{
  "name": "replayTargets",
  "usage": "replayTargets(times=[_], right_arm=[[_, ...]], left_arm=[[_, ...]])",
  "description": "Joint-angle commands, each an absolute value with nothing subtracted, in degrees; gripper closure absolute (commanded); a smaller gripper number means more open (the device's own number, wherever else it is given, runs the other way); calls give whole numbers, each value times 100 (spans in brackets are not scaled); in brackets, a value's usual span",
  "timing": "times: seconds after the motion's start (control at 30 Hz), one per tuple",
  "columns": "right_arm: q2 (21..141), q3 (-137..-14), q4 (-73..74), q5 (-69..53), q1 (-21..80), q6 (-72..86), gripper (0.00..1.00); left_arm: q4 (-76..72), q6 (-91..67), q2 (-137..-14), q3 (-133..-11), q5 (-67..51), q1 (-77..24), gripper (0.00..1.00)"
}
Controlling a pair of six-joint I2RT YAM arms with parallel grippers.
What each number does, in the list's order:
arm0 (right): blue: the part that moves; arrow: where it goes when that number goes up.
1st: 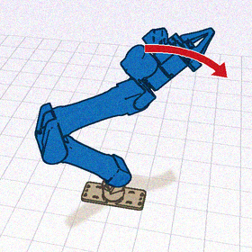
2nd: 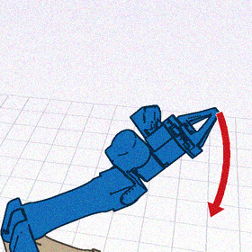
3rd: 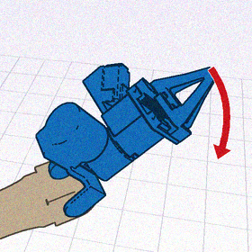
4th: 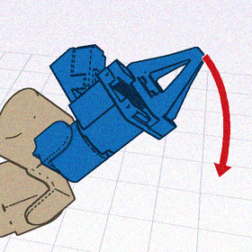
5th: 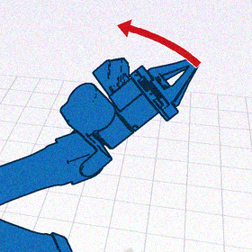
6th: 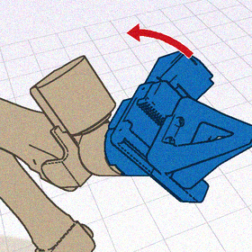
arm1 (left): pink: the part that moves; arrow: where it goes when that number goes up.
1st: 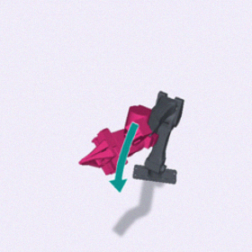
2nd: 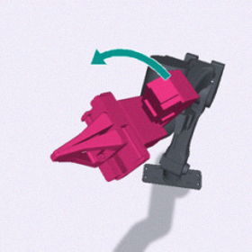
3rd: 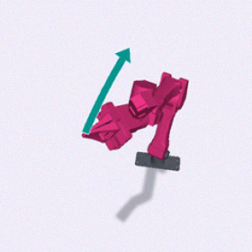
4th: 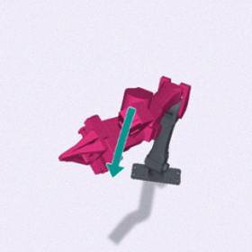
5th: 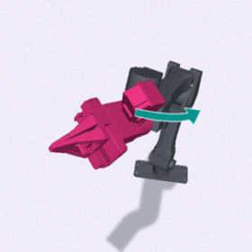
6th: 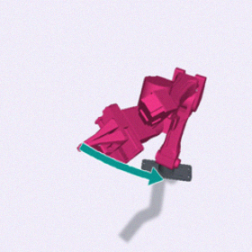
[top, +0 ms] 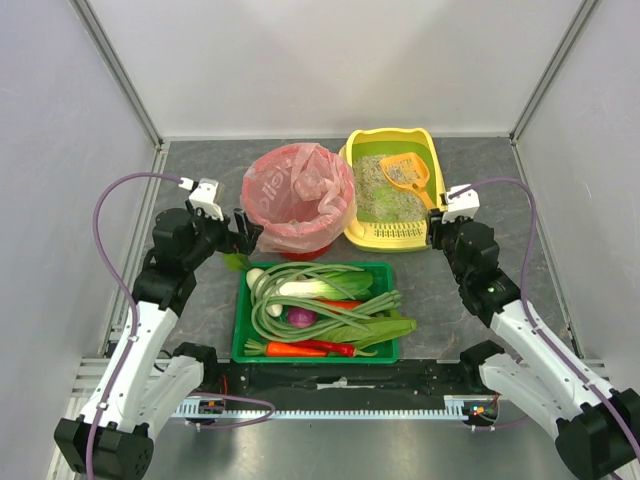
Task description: Clean the litter box
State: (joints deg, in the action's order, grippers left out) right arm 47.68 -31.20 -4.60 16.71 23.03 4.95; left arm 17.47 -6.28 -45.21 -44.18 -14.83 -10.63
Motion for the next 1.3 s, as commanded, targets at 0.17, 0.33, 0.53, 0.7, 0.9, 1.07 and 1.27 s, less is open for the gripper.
replayTargets(times=[0.17,0.33,0.53,0.7,0.9,1.07,1.27], right_arm=[[4570,-3797,-685,1241,2347,-439,100],[4807,-4349,-414,888,2575,-562,100],[5422,-5264,174,562,3154,-878,100],[6037,-5826,614,869,3830,-1502,100],[6819,-6573,1185,1896,4648,-2142,100],[7373,-6899,1318,2986,5176,-2663,100],[7646,-6908,1029,3646,5519,-3251,100]], left_arm=[[1538,-439,-4281,-4368,-1310,-1072,4],[1503,-448,-4245,-4359,-1283,-1064,4],[1521,-439,-4184,-4350,-1230,-1072,4],[1512,-422,-4184,-4333,-1257,-1072,4],[1521,-396,-4166,-4316,-1213,-1072,4],[1520,-387,-4113,-4298,-1178,-1081,4],[1512,-387,-4096,-4298,-1204,-1072,4]])
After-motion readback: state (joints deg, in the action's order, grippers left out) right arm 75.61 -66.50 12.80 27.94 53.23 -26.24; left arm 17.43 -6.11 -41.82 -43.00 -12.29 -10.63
